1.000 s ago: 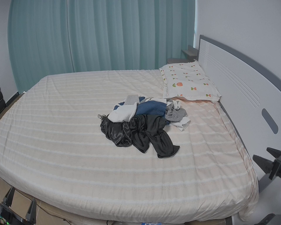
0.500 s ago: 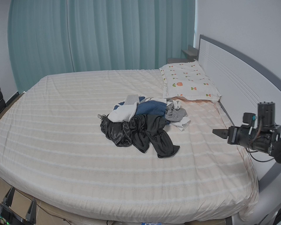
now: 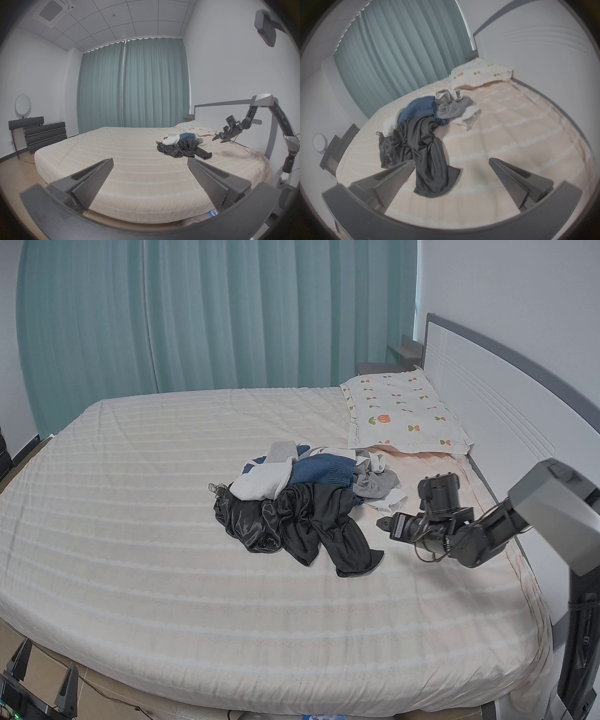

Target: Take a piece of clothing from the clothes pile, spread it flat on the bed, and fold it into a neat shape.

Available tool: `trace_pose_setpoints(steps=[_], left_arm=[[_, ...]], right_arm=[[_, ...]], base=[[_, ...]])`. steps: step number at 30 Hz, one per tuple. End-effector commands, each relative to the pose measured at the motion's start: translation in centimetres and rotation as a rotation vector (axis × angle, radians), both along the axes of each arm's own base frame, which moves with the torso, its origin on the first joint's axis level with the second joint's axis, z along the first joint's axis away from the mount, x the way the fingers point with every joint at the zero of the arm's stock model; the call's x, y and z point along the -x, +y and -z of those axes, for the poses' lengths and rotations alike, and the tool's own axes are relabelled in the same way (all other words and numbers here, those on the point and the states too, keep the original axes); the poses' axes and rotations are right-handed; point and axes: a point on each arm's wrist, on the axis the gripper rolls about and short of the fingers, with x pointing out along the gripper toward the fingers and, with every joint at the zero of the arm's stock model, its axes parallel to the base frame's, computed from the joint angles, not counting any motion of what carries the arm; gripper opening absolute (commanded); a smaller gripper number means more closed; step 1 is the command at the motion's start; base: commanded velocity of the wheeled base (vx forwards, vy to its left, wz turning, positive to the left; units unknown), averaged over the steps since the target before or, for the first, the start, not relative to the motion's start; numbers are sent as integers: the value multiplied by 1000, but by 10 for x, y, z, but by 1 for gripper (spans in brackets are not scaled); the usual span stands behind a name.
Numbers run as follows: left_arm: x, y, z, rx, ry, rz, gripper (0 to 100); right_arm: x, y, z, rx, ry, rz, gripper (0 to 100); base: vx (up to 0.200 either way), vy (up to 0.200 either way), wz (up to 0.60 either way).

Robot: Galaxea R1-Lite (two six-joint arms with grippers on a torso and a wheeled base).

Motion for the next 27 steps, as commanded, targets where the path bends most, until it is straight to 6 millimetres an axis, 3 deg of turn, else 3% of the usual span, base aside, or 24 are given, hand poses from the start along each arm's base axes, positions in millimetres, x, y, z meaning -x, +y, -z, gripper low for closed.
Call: trace_pose_setpoints(steps=[1,23,24,27], left_arm=[[0,0,5,0,0,0,100],[0,0,5,7,0,-2,100],[0,0,5,9,0,-2,100],[0,0,5,9,0,-2,100]], right_arm=[[-29,32,80,-11,117,44,100],[-58,61,89,-92,82,67,100],[-57,62,88,-97,81,68,0],[-56,60,87,-95,90,72,0]], base=[[0,0,0],[0,0,0],[0,0,0],[0,0,0]])
